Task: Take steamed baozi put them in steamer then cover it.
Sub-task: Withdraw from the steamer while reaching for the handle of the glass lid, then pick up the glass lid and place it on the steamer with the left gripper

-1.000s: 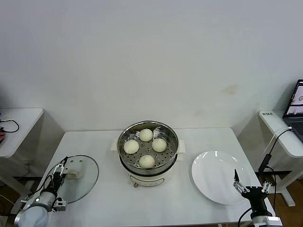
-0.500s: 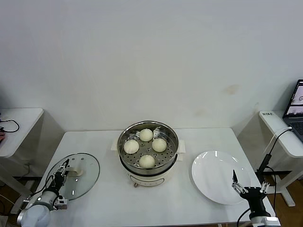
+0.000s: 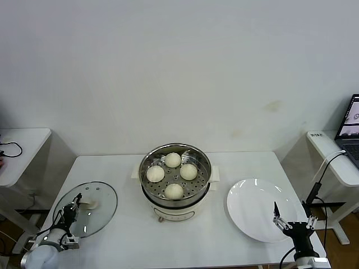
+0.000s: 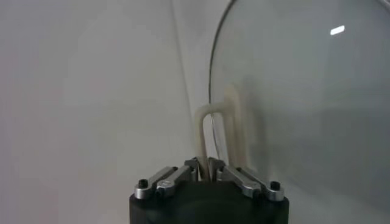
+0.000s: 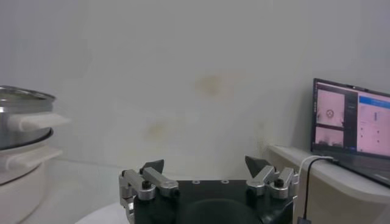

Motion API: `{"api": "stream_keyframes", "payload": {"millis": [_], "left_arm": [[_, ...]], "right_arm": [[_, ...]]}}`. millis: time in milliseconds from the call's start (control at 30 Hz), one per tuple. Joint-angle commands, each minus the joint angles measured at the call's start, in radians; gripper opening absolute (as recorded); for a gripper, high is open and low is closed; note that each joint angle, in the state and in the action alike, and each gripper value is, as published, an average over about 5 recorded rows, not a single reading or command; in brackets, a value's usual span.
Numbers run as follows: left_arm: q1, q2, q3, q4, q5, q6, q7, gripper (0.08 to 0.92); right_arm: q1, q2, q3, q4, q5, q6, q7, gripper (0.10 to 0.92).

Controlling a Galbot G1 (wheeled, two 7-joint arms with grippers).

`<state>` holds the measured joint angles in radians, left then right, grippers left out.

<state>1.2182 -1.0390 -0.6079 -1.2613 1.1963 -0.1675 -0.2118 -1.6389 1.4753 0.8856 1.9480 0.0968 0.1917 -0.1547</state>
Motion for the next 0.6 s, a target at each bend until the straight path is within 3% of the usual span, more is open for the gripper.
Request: {"api": "stream_keyframes", "payload": {"millis": [33,367,600], "left_arm": [[0.025,-0.036,-0.041,-0.028,-0.052,-0.028,-0.096,0.164],[0.158,-0.104,-0.135,-0.252,-0.122,-0.006,-0.139,0.147],[0.298,-0.101,-0.179,-0.496,-0.129,0.159,-0.055,0.147]], "right_arm": [[-0.004,-0.002,-0.001,0.005,-0.001,0.001,0.0,0.823],[-0.008,-0.005,-0.011,0.022,-0.006,0.001,-0.002,0.823],[-0.011,-0.003,-0.023,0.03,-0.016,0.002,-0.004,0.823]]}}
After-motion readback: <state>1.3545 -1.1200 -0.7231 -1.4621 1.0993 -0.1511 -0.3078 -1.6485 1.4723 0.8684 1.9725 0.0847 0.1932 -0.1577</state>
